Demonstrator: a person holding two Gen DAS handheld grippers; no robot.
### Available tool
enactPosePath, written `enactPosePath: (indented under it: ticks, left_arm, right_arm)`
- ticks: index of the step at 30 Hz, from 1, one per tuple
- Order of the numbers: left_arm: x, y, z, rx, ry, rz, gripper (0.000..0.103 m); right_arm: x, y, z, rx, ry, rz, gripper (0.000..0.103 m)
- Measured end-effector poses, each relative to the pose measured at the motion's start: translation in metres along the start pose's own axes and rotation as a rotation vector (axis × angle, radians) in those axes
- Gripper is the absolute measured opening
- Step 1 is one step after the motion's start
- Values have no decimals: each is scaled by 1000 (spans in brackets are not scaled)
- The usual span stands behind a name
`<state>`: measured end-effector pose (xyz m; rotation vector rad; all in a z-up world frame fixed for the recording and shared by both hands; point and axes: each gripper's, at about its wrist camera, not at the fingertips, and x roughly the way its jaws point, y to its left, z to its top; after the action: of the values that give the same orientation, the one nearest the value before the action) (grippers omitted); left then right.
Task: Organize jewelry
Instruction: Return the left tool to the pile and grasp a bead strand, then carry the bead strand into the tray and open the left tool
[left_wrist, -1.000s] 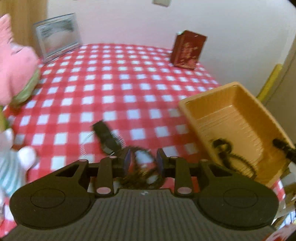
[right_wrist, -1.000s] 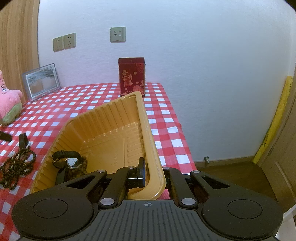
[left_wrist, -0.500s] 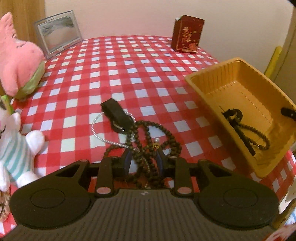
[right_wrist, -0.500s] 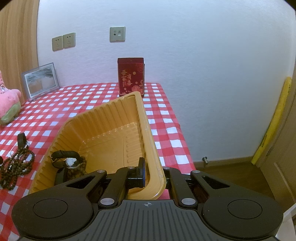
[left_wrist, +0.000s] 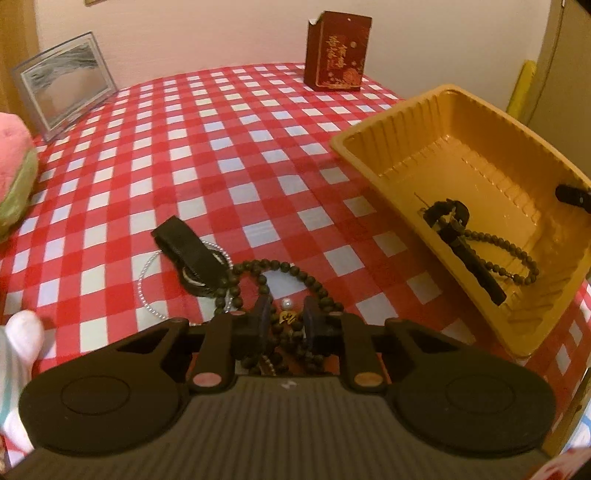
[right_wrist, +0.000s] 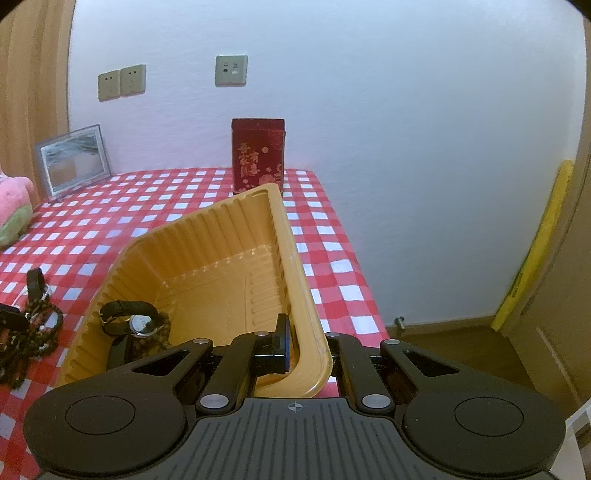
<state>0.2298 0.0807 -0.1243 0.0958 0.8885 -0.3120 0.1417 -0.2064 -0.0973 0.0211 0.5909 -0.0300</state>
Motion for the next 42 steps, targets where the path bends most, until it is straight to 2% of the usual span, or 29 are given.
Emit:
enactPosePath:
  ticks: [14,19,26,34,42]
  left_arm:
    - [24,3,5,56,31,-28,8]
    - [27,0,5,80,37,-28,8]
    - [29,2,3,55,47,-25,7]
    - [-7,17,10,-54,-16,-46,7]
    - [-44,-2,21,-64,-81,-87,7]
  right_arm:
    - [5,5,1,9,4,-9,6]
    - [5,5,1,12,8,-13,6]
    - [6,5,3,12,10,-13,6]
    - [8,4,3,20,13,-3,6]
    - [7,2,4,22,11,10,6]
